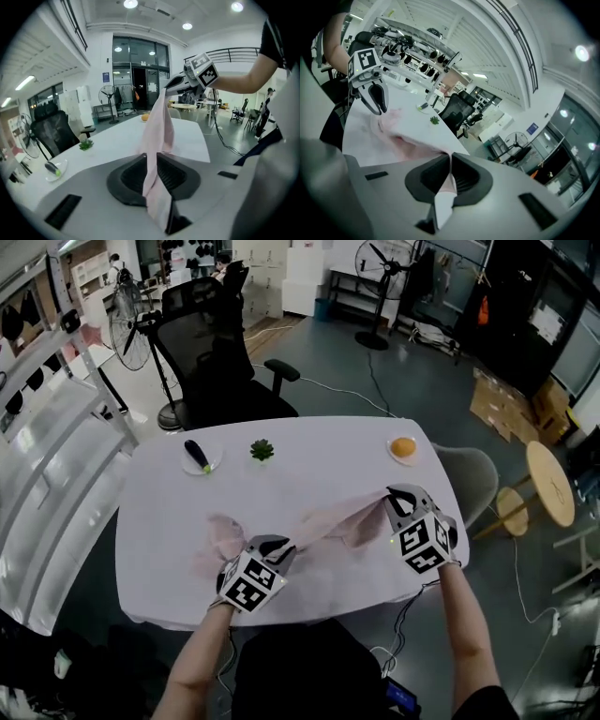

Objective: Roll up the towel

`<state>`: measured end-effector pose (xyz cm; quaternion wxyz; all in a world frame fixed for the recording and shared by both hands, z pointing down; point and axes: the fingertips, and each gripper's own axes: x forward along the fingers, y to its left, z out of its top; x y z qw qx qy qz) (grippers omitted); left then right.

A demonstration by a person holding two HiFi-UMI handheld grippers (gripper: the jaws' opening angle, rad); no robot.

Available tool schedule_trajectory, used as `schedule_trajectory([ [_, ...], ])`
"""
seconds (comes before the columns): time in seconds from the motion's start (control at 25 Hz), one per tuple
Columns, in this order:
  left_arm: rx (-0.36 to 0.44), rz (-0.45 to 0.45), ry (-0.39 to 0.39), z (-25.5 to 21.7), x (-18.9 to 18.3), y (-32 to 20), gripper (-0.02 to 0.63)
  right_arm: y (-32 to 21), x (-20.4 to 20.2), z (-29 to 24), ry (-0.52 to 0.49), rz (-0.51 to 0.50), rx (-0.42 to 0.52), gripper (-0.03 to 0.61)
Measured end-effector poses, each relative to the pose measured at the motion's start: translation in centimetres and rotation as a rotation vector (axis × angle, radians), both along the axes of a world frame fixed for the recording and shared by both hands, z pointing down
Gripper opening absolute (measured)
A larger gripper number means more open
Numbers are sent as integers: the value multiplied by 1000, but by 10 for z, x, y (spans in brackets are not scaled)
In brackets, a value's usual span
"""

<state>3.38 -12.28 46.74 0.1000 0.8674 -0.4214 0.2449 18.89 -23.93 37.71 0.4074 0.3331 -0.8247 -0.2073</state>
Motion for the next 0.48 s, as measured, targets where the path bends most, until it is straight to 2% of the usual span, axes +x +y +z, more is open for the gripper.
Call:
schedule_trajectory([
  [0.08, -46, 10, 19, 12, 5, 7, 116, 3, 30, 9, 26, 44, -17, 21],
  [0.2, -80, -54, -6, 22, -21, 5, 175, 10, 68, 23, 39, 96, -50, 21],
  [0.36, -101, -184, -119, 36, -88, -15, 223, 23, 96, 40, 39, 119, -98, 21],
  [0.48, -156, -243, -220, 57, -135, -35, 293, 27, 108, 48, 58, 116, -104, 21],
])
